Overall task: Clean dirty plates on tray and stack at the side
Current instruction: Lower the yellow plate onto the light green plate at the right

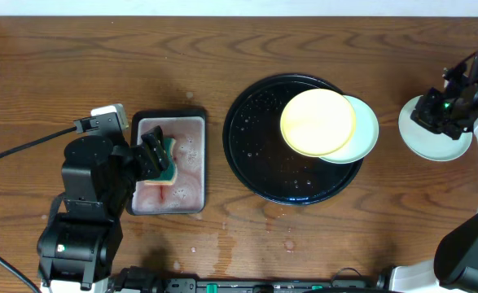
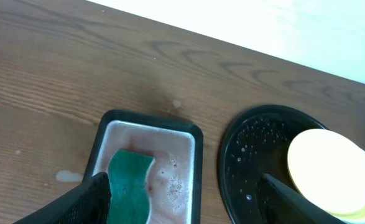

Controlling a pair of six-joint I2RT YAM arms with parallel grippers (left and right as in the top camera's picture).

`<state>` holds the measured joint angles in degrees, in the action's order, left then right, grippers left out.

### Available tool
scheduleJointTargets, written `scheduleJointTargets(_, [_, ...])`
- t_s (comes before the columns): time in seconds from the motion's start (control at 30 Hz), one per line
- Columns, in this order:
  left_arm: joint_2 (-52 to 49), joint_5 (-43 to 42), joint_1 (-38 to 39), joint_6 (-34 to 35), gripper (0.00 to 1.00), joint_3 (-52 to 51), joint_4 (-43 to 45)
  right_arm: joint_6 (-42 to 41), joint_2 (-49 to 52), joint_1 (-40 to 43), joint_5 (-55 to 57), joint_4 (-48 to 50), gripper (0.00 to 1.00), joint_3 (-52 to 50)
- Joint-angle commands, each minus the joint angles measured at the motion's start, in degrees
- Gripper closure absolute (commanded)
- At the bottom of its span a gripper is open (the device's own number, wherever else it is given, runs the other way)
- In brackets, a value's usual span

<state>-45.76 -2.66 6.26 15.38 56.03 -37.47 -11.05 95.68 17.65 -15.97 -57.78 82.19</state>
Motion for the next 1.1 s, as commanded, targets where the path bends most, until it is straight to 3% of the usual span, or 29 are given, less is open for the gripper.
scheduleJointTargets(0.0, [-0.2, 0.0, -0.1, -0.1, 0.25, 0.2, 0.0, 5.0, -0.9, -4.1, -4.0, 0.0, 0.94, 0.7])
scheduleJointTargets(0.13, [-0.7, 0.0, -0.1, -0.1, 0.25, 0.1, 0.0, 4.9, -0.8, -9.0, -4.0, 1.8, 0.57, -1.5])
scheduleJointTargets(0.2, [-0.7, 0.0, -0.1, -0.1, 0.25, 0.1, 0.0, 4.3, -0.3, -10.9, -4.0, 3.3, 0.51, -3.6])
scheduleJointTargets(0.47, [-0.7, -1.5, -0.1, -0.1, 0.25, 0.1, 0.0, -2.3, 6.1, -17.8, -3.4, 9.8, 0.46, -7.0])
scheduleJointTargets(0.7, [-0.7, -1.7, -0.1, -0.2, 0.25, 0.1, 0.0, -8.8, 10.6, -24.4, 3.6, 13.7, 0.49, -7.0])
scheduleJointTargets(0.93, [-0.7, -1.7, -0.1, -0.2, 0.25, 0.1, 0.0, -11.5, 11.0, -24.9, 8.6, 13.3, 0.49, -7.0])
scheduleJointTargets(1.07, [-0.7, -1.7, -0.1, -0.2, 0.25, 0.1, 0.0, -11.7, 12.4, -25.2, 7.5, 13.4, 0.56, -7.0])
